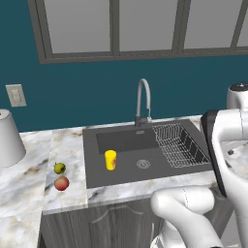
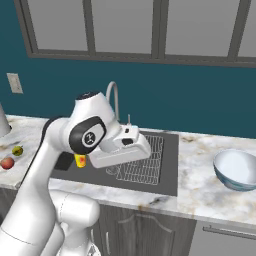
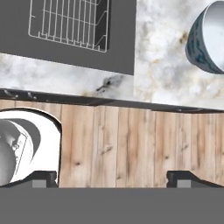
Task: Remove the pear and peach from the sink. Then move the bowl and cup from the counter to the sink for washing.
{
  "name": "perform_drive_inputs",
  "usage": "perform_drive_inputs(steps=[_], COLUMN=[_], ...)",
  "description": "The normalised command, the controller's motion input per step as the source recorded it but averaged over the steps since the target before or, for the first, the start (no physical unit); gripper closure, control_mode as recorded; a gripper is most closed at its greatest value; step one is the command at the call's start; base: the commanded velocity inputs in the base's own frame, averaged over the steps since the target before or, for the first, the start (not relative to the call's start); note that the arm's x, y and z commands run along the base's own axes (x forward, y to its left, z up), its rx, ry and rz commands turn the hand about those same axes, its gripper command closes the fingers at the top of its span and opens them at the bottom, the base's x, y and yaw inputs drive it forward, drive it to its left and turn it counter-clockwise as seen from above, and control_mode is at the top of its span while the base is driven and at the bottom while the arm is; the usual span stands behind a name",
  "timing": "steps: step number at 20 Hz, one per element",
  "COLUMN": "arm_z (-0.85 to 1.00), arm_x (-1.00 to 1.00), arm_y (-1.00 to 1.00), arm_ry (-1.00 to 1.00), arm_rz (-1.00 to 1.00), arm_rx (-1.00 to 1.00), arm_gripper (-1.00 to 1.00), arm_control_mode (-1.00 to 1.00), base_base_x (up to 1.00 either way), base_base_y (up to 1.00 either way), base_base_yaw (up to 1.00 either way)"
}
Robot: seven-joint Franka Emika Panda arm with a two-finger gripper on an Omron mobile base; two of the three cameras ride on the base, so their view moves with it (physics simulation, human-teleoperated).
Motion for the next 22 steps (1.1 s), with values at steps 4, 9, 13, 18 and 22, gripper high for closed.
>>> perform_drive_inputs(steps=[4, 9, 13, 18, 22], arm_z=[0.00, 0.00, 0.00, 0.00, 0.00], arm_x=[0.08, 0.12, 0.16, 0.19, 0.19], arm_y=[-0.29, -0.26, -0.28, -0.25, -0.25], arm_ry=[0.00, 0.00, 0.02, 0.04, 0.03], arm_rz=[0.00, 0.00, 0.00, 0.00, 0.00], arm_rx=[-0.04, -0.04, -0.04, -0.03, -0.05], arm_gripper=[-1.00, -1.00, -1.00, -1.00, -1.00], arm_control_mode=[-1.00, -1.00, -1.00, -1.00, -1.00], base_base_x=[0.00, 0.00, 0.00, 0.00, 0.00], base_base_y=[0.00, 0.00, 0.00, 0.00, 0.00], base_base_yaw=[0.00, 0.00, 0.00, 0.00, 0.00])
